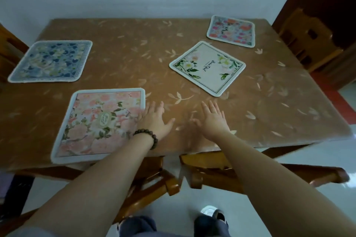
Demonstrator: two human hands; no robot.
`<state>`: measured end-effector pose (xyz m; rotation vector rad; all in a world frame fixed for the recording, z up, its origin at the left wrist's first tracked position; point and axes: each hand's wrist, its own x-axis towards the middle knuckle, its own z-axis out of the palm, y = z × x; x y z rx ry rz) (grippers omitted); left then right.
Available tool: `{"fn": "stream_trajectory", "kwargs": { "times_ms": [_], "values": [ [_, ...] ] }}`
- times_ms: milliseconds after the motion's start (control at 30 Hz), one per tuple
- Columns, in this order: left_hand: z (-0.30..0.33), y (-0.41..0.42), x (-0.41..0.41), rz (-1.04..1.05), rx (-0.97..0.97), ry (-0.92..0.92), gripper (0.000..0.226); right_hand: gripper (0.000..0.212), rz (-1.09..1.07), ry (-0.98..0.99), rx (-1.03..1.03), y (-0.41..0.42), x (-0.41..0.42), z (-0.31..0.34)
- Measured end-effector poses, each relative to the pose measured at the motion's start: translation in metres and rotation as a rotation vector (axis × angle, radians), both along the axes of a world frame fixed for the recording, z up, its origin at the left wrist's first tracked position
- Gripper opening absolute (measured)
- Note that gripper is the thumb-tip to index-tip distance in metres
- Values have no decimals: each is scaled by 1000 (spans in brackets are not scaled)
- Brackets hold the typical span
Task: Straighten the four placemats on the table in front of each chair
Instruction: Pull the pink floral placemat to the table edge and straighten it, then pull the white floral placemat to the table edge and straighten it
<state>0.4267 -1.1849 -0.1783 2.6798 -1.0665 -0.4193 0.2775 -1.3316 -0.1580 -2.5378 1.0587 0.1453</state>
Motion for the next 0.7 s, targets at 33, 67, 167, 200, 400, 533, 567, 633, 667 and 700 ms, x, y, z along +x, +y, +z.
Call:
{"fn": "stream_trajectory", "kwargs": {
  "times_ms": [33,67,167,200,400,533,567,633,667,700],
  "values": [
    [-3,-15,-14,18,10,-5,84,73,26,5,0,-17,-12,-4],
    [-4,-29,-28,29,26,-13,85,72,49,8,-2,-34,-25,-8],
    [-6,-71,-75,33,66,18,85,71,81,-3,-11,-85,-65,-14],
    [-5,-84,-91,32,75,27,84,71,79,-10,-9,-100,-77,-14],
    [7,-127,-148,61,79,7,81,70,96,-12,35,-150,-129,-15],
    [10,-137,-148,88,88,11,81,70,128,-4,57,-159,-134,-20],
    [9,-139,-146,91,86,8,81,70,137,2,59,-160,-131,-22],
    [5,-143,-138,91,90,-5,80,71,156,14,56,-163,-121,-24],
    [2,-146,-132,88,99,-12,81,71,164,14,53,-164,-115,-26],
    [-1,-149,-126,80,109,-16,81,71,171,10,52,-166,-107,-28]
  ]
}}
